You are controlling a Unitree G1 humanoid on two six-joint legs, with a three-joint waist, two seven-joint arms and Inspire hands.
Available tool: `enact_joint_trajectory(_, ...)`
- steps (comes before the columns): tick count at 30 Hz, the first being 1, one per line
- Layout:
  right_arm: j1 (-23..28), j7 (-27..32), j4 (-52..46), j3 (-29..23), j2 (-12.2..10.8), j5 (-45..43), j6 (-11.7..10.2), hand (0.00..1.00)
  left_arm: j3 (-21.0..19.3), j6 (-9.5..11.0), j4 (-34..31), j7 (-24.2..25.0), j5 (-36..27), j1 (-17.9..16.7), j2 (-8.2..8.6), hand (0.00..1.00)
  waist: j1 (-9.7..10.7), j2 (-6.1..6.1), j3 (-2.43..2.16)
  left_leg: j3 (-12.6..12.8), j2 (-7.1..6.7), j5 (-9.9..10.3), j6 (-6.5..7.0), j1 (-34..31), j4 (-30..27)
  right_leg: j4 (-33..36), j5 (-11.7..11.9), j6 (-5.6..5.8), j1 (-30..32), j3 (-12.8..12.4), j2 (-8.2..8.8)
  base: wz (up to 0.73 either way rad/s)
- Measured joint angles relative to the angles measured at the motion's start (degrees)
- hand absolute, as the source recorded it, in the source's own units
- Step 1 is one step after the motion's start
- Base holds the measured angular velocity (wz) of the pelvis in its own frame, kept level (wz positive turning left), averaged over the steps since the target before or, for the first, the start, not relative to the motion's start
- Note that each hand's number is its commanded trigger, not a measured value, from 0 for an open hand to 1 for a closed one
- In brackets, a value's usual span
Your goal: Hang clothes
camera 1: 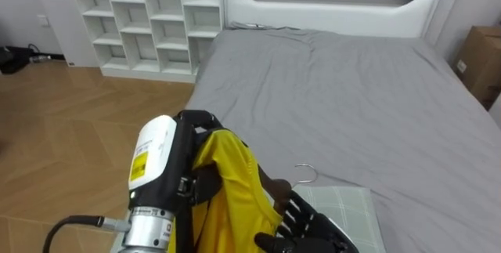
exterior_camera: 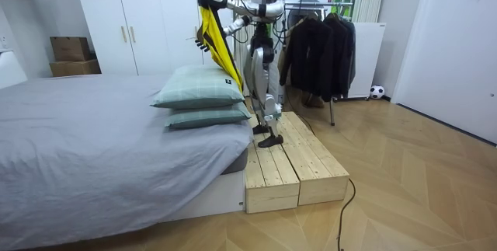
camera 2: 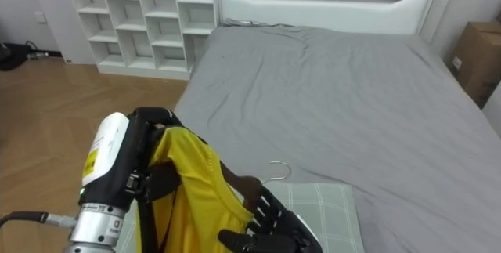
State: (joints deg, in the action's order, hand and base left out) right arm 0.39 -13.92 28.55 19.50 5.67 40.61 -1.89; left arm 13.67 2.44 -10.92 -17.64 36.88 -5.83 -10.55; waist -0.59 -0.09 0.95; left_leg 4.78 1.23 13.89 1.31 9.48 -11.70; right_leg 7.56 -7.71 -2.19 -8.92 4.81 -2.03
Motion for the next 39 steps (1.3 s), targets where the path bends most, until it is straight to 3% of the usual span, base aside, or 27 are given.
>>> enact_joint_trajectory(12,-3.36,-0.02,0.00,1.77,-0.23,2.66,0.01,0.00,-0.22,-0.06,0.01,-0.07,-0.19,3.05,1.07,1.00,-1.37,0.00,-0.07,-0.20,0.20,0.00,0.00,0.14,0.22,0.09,0.01,0.00,-0.21,0.23,0.05,0.00)
enact_joint_trajectory(19,-5.35,0.00,-0.01,2.08,-0.57,7.94,0.13,0.00,-0.23,-0.99,0.01,-0.87,-3.02,4.35,2.27,1.00,-1.48,1.10,0.07,-0.22,0.27,0.00,0.00,0.09,0.74,0.17,0.00,0.00,-0.09,0.42,0.06,0.00)
enact_joint_trajectory(26,-6.07,0.02,-0.01,3.37,-0.58,9.43,0.13,0.00,-0.22,-2.22,0.01,-0.89,-2.96,5.04,2.22,1.00,-1.47,1.35,0.03,-0.19,0.26,-0.11,-0.01,0.06,0.42,0.16,0.01,0.00,-0.17,0.39,0.05,0.00)
enact_joint_trajectory(36,-6.08,0.06,-0.01,4.58,-0.60,20.36,0.11,0.00,-0.03,-3.78,0.01,-1.53,-3.01,6.63,2.13,1.00,-1.29,1.38,0.06,-0.22,0.15,-0.14,0.05,0.01,0.46,0.14,0.01,0.00,-0.23,0.37,0.11,0.00)
enact_joint_trajectory(37,-6.09,0.06,-0.01,4.67,-0.60,20.37,0.10,0.43,0.05,-3.93,0.01,-1.89,-3.04,6.75,2.12,1.00,-1.28,1.41,0.07,-0.22,0.15,-0.14,0.05,-0.01,0.46,0.13,0.01,0.00,-0.22,0.36,0.10,0.00)
enact_joint_trajectory(38,-6.10,0.06,-0.01,4.85,-0.60,20.38,0.06,0.56,0.08,-3.95,0.01,-1.98,-3.04,6.84,2.12,1.00,-1.30,1.45,0.10,-0.22,0.15,-0.14,0.05,-0.02,0.46,0.13,0.01,0.00,-0.22,0.33,0.09,0.00)
enact_joint_trajectory(39,-6.14,0.06,-0.01,5.01,-0.60,20.38,0.04,0.80,0.08,-3.95,0.01,-2.00,-3.03,6.87,2.12,1.00,-1.30,1.49,0.12,-0.22,0.15,-0.14,0.05,-0.04,0.46,0.13,0.01,0.00,-0.20,0.29,0.09,0.00)
